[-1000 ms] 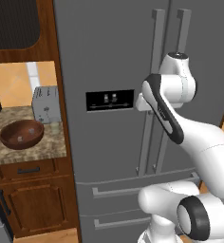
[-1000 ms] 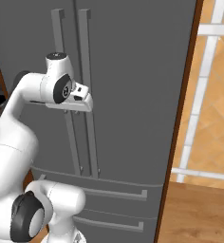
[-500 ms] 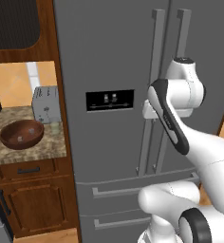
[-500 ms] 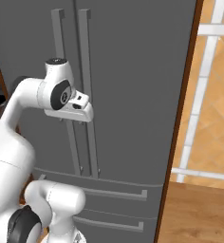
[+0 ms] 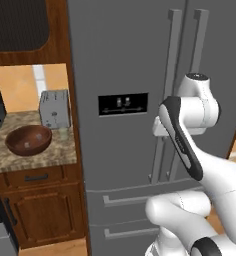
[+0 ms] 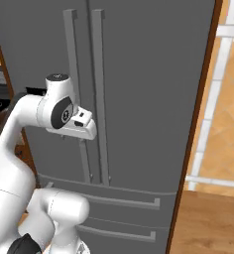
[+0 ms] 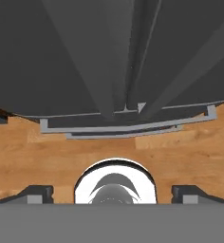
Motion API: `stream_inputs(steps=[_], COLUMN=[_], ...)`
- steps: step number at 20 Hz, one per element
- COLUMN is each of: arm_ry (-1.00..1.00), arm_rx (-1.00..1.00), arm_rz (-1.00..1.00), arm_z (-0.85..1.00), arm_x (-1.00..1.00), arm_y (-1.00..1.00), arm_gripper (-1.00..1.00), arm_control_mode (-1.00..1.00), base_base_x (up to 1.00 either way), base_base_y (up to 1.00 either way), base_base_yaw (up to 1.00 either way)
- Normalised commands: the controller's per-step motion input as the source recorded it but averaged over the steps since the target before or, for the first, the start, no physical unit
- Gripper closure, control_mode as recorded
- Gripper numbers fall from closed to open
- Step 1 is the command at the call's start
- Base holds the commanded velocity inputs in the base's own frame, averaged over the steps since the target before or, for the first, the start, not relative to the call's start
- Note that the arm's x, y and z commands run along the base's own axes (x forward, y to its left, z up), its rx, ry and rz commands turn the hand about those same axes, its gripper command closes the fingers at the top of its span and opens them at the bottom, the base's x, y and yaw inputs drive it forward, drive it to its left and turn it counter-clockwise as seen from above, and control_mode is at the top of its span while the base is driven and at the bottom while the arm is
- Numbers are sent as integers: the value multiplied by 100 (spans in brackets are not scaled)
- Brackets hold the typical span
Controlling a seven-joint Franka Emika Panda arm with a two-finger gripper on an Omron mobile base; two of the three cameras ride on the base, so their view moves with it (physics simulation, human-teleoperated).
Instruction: Grab a lemon wedge from the fridge and one ice cube from the ice bowl, and put them in the glass of lemonade.
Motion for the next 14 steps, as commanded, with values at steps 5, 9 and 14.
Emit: stream_inputs(steps=[5, 9, 14], arm_ry=[0, 0, 0], arm_rx=[0, 0, 0], arm_rz=[0, 0, 0], arm_z=[0, 0, 0], arm_x=[0, 0, 0], arm_y=[0, 0, 0], arm_gripper=[-100, -100, -100], arm_control_mode=[100, 100, 100], base_base_x=[-21, 4, 41], base_base_y=[100, 100, 100], base_base_yaw=[0, -4, -24])
